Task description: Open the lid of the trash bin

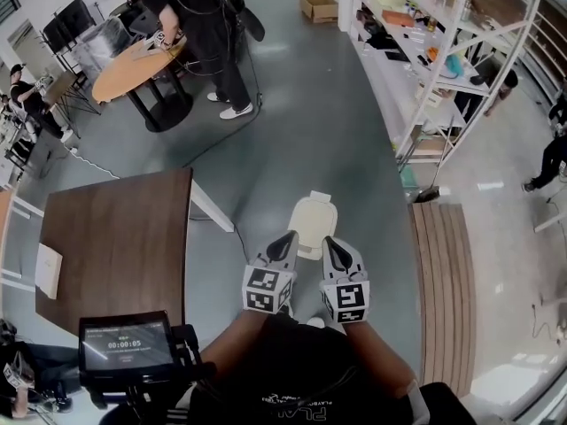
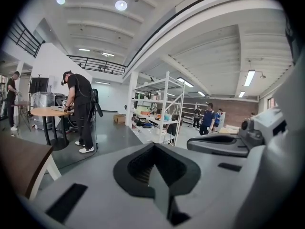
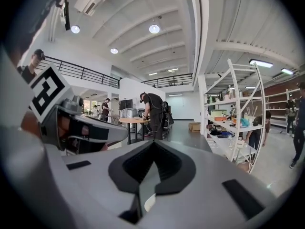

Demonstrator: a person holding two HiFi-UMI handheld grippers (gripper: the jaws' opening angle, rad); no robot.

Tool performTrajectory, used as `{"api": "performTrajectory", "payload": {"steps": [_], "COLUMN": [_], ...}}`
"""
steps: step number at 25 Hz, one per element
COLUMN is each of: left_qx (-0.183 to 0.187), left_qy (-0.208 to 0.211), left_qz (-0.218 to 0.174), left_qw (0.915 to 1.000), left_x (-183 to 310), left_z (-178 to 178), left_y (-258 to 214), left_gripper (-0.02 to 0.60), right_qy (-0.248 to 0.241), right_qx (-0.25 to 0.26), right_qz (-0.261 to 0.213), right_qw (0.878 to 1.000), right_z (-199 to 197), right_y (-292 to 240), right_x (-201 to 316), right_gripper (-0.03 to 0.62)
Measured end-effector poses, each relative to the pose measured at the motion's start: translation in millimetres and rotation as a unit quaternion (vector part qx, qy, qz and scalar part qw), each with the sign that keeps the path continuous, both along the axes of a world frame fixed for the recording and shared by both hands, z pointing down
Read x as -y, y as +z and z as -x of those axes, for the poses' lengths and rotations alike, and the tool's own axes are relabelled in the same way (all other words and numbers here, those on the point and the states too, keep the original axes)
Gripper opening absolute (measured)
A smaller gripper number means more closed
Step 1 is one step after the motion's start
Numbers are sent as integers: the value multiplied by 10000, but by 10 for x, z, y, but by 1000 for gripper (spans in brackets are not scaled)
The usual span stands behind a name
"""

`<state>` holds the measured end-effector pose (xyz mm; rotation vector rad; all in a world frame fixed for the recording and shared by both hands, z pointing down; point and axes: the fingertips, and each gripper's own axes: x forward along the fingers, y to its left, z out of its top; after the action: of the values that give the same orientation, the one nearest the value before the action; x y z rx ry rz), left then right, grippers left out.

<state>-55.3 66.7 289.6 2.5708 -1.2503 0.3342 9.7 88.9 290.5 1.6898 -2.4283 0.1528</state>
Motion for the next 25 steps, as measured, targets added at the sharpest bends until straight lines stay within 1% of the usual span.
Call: {"api": "performTrajectory", "payload": {"steps": [4,8,13,17,20,23,25], "left_qx": [-23,-70,-121,-167,-271,-281,-158], "left_qy": [86,138,216,272,310,390,423], "left_qz": [-68,44,52,129,211,145,23], "left_qw": [9999,9999,9997,9994,9989,9987,9990], "left_x": [357,643,990,1213,1374,1499,1572], "left_z": [71,128,237,380,486,553,591], "left_y": [-63,-13,-11,3,-29,-67,-87], "left_gripper": [0,0,0,0,0,0,0], "right_qy": [196,339,410,574,694,833,899], "right_qx": [1,-39,-131,-213,-241,-233,-279], "right_qz": [-24,23,79,120,115,105,101], "right_qw": [9998,9994,9990,9981,9972,9962,9955], "right_z": [-10,-15,79,109,163,186,190], "right_y": [-39,3,31,-14,-57,-65,-76], "right_x": [350,661,1002,1234,1403,1510,1543], "right_gripper": [-2,-2,-2,-2,-2,-2,-2]}}
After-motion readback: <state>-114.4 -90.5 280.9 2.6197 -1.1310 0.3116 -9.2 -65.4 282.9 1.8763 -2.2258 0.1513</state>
